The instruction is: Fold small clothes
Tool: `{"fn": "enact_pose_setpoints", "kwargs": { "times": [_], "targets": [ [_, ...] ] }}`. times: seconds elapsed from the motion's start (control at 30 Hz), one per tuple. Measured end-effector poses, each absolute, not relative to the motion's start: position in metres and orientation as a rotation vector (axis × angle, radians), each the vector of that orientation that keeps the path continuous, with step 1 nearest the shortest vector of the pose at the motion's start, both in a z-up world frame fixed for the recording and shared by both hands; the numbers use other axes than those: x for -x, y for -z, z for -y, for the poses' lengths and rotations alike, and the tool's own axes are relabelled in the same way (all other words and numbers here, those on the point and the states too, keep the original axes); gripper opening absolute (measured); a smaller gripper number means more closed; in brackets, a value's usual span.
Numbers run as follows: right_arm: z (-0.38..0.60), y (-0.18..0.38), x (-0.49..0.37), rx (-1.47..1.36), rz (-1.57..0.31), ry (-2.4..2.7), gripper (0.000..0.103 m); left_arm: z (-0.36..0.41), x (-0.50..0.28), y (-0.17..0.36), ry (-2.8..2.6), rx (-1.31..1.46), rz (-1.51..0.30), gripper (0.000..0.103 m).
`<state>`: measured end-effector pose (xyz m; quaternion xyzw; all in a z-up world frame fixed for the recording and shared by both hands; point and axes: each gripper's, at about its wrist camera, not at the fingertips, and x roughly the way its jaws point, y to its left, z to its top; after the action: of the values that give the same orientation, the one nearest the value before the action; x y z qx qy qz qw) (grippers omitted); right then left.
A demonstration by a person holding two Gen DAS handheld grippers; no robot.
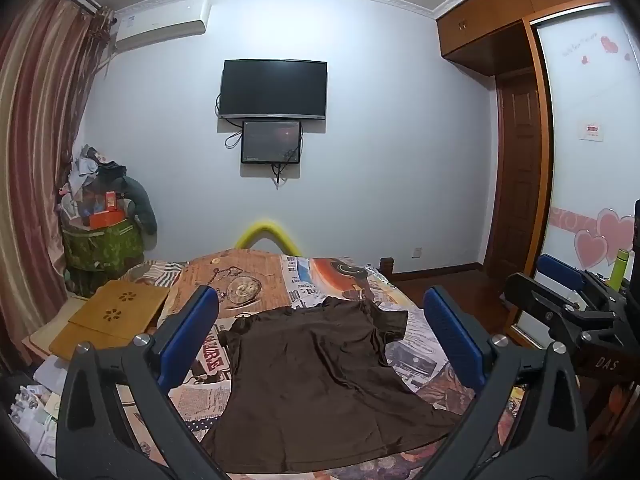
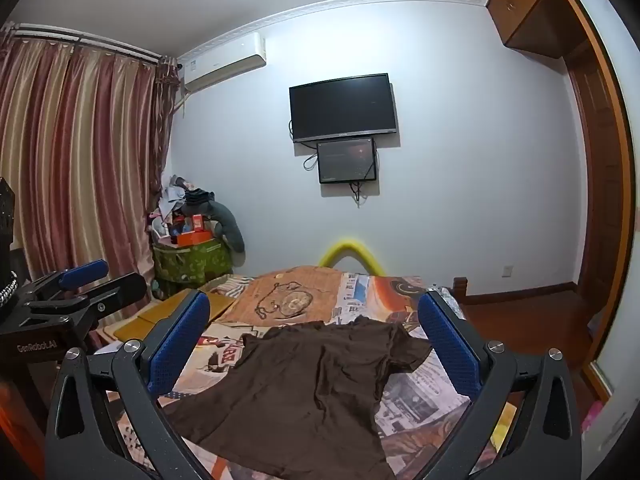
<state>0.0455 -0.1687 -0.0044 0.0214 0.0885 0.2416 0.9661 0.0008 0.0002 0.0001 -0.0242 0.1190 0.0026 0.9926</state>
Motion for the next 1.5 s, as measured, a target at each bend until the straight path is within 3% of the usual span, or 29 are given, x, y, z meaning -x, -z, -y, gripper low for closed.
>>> {"fn": "enact_pose_setpoints", "kwargs": {
  "times": [1.5],
  "targets": [
    [0.177, 0.013, -0.056, -0.051, -0.206, -0.472, 0.103, -0.010, -0.014, 0.011, -0.020, 0.085, -0.245, 0.103]
  ]
}}
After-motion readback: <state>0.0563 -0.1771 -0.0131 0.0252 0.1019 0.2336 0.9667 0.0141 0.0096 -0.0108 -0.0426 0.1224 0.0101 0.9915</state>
